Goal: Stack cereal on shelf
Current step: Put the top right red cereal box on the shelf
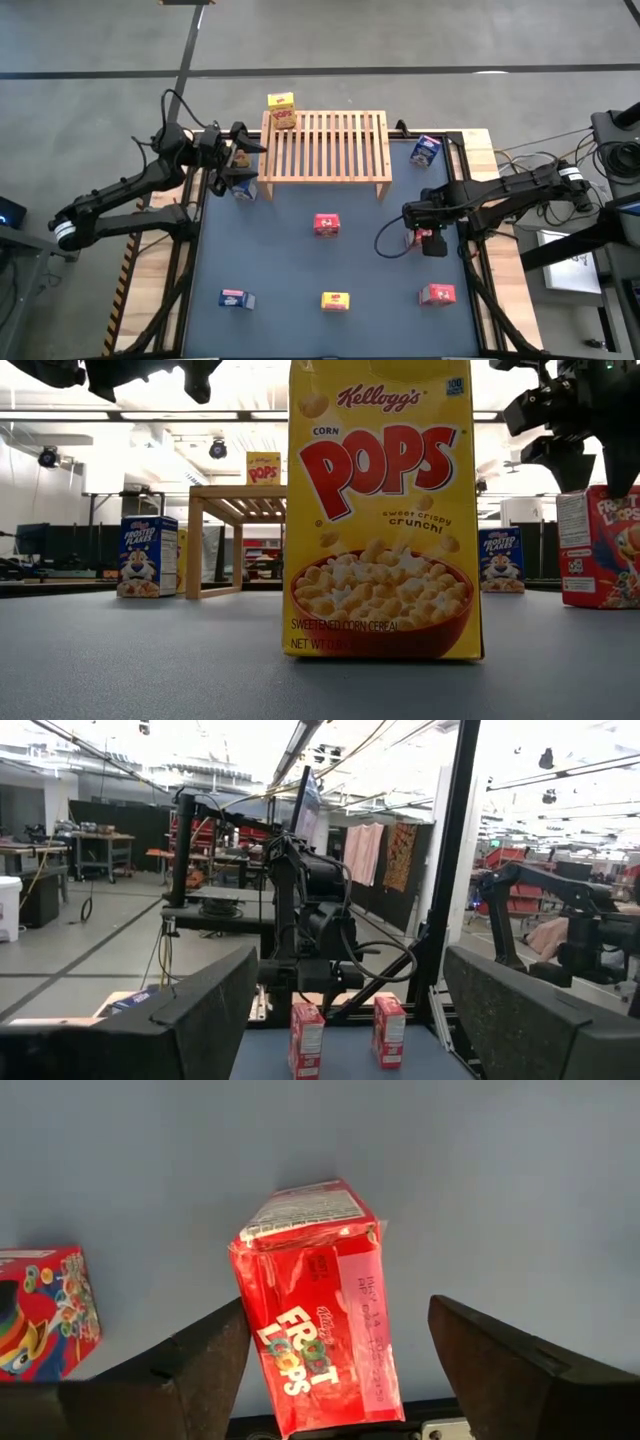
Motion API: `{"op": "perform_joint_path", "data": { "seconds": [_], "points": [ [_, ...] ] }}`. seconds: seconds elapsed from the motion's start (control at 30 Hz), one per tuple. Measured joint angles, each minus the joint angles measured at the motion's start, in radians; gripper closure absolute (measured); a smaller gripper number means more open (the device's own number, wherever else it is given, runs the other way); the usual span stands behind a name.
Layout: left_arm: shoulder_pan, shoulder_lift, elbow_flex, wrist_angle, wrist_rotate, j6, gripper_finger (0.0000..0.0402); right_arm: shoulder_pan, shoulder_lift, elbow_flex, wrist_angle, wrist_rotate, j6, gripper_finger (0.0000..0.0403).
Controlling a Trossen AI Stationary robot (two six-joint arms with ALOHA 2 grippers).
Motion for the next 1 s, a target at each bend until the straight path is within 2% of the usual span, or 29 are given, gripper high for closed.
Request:
{"op": "perform_joint_path", "data": {
  "seconds": [0.43, 0.73, 1.0],
  "points": [
    [0.000, 0.001, 0.000, 0.002, -0.001, 0.000, 0.0097, 0.000, 0.000, -0.003, 0.085, 0.000, 0.000, 0.0175],
    [0.000, 0.001, 0.000, 0.003, -0.001, 0.000, 0.0097, 0.000, 0.048, -0.006, 0.081, -0.053, 0.004, 0.0179],
    [0.000, 0.001, 0.000, 0.003, -0.001, -0.043, 0.0097, 0.000, 0.106, -0.006, 0.078, -0.055, -0.010, 0.0182]
  ]
}}
